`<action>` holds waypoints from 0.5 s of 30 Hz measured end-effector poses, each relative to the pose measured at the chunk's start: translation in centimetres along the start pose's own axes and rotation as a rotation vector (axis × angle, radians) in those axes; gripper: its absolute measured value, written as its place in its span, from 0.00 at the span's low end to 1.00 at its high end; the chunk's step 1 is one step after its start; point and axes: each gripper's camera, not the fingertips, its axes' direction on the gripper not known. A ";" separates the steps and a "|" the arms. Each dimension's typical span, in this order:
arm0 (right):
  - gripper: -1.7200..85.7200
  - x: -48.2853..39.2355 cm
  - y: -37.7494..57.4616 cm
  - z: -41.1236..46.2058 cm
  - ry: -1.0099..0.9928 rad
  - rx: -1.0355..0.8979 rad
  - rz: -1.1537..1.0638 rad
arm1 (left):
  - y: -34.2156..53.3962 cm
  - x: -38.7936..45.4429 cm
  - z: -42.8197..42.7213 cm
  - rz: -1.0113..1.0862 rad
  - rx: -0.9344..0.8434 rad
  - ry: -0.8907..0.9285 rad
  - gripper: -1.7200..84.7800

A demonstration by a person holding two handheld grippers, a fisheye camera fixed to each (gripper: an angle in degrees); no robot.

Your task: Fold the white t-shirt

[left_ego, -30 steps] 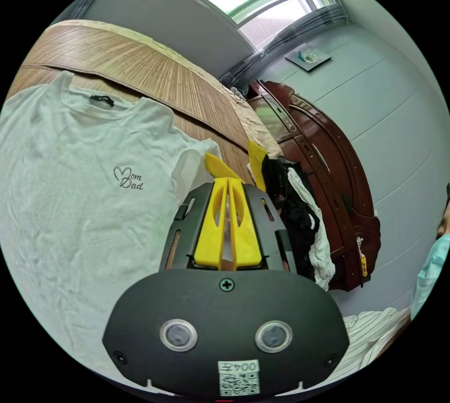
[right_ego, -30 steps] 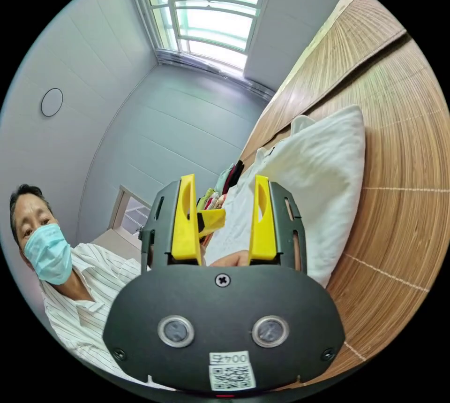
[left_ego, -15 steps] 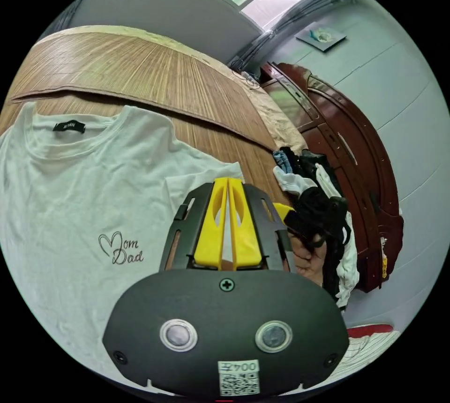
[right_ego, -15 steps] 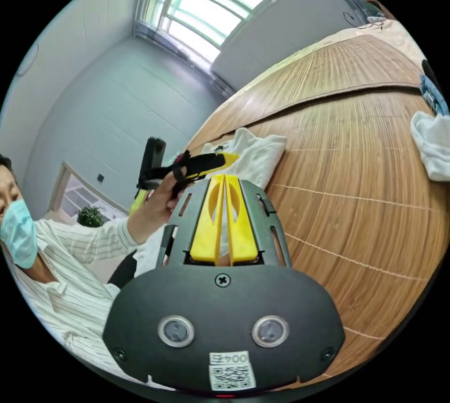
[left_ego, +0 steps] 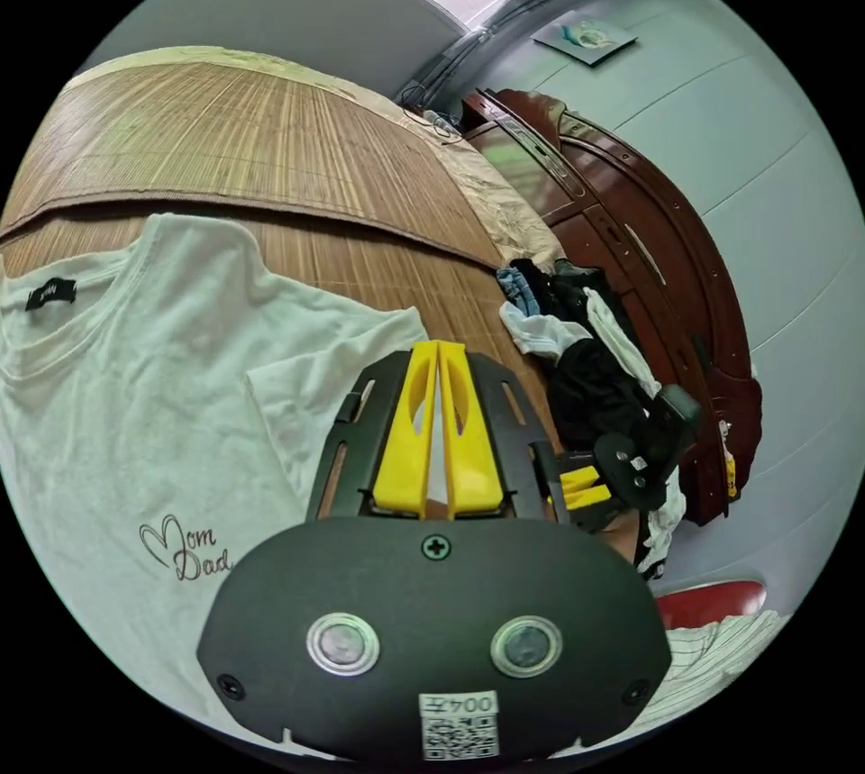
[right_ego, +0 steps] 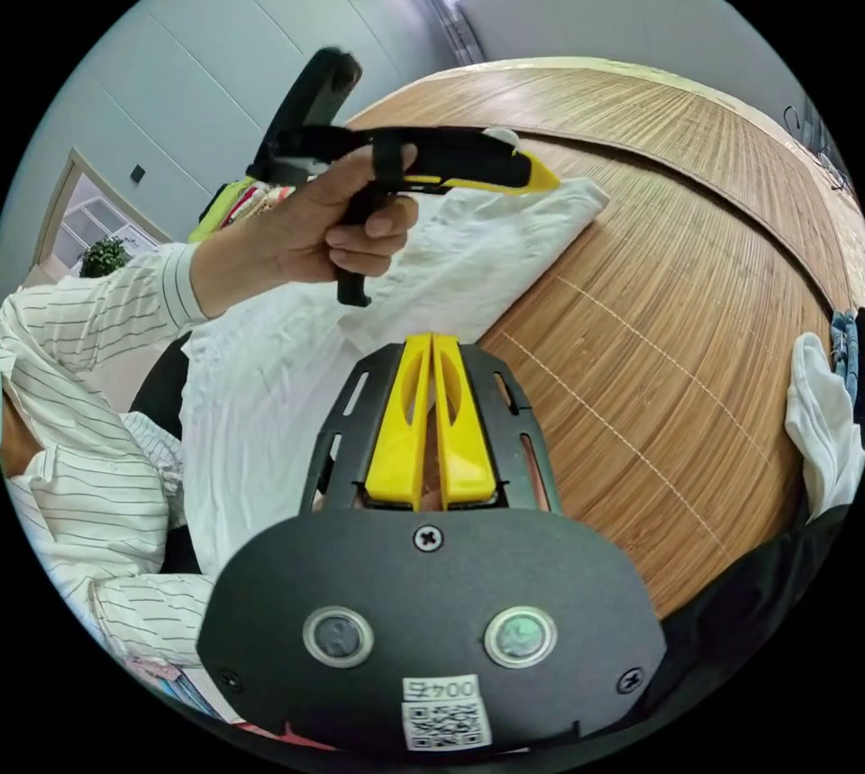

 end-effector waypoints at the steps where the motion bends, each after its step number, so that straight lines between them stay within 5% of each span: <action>1: 0.01 -0.6 -0.3 1.2 0.021 -0.057 -0.011 | -1.3 0.6 2.0 0.011 -0.050 -0.089 0.02; 3: 0.01 -1.1 -0.7 1.3 0.007 -0.047 -0.007 | -2.4 -0.4 4.1 -0.037 -0.110 -0.164 0.02; 6: 0.01 -2.7 -1.2 -0.2 -0.002 0.066 -0.038 | -1.2 -0.5 -1.9 -0.135 0.033 -0.008 0.03; 8: 0.01 -4.0 -1.0 -3.4 -0.073 0.314 -0.066 | 2.1 0.8 -8.6 -0.124 0.140 0.050 0.03; 11: 0.01 -4.2 -1.0 -6.3 -0.165 0.584 0.094 | 12.8 0.2 -21.6 -0.156 0.258 0.113 0.03; 15: 0.01 -7.1 -1.6 -5.8 -0.368 0.788 0.205 | 30.6 -5.3 -42.7 -0.202 0.384 -0.091 0.03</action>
